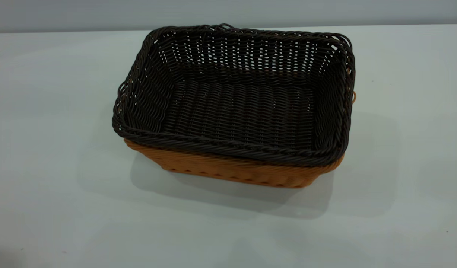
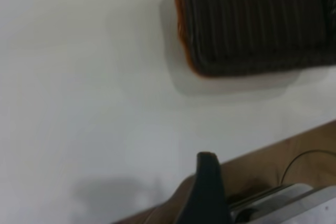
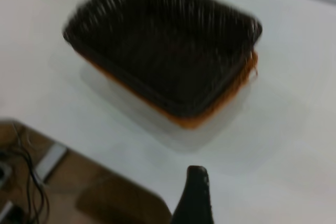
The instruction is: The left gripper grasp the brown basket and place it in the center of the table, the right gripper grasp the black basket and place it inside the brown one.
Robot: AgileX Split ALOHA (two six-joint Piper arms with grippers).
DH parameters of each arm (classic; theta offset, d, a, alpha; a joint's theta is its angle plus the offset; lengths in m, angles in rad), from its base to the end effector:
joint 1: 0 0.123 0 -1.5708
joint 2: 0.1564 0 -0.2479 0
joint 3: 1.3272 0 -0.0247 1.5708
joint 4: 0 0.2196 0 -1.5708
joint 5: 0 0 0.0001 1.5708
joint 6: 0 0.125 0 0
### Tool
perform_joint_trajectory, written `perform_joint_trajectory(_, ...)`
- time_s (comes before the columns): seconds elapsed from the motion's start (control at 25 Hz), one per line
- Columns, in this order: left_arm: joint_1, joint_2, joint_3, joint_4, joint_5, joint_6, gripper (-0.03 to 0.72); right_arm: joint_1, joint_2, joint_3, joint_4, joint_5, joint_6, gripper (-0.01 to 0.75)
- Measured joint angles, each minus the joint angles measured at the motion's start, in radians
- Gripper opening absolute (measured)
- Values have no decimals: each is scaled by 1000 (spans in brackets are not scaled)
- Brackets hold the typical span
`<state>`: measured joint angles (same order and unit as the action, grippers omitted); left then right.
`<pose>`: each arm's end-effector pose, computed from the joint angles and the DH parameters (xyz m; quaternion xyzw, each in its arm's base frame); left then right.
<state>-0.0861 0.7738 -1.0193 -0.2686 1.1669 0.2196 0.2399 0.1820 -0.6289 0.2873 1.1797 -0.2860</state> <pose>0.1308 -0.0419 0.3281 0.1361 0.9145 -0.1097 0.3649 0.0310 0.0413 0.2671 -0.2401 0.8526 0.1326 0.4449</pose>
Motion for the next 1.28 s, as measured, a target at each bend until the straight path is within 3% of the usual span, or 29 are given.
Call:
perform_joint_trajectory(0.24,0,-235,195,7,-4,0,544,0,-97,130,-32,-3,-30,590)
perform_joint_trajectory(0.6,0,-543,409,19,-5,0,544,0,-198,135,-41,-25,-31,590)
perform_joint_trajectory(1.0,0,-667,512,269,-35,-184,544,0,-198,136,-39,-23,-31,589)
perform_joint_trajectory(1.28,0,-669,531,277,-59,-210,544,0,-198,136,-40,-23,-31,589)
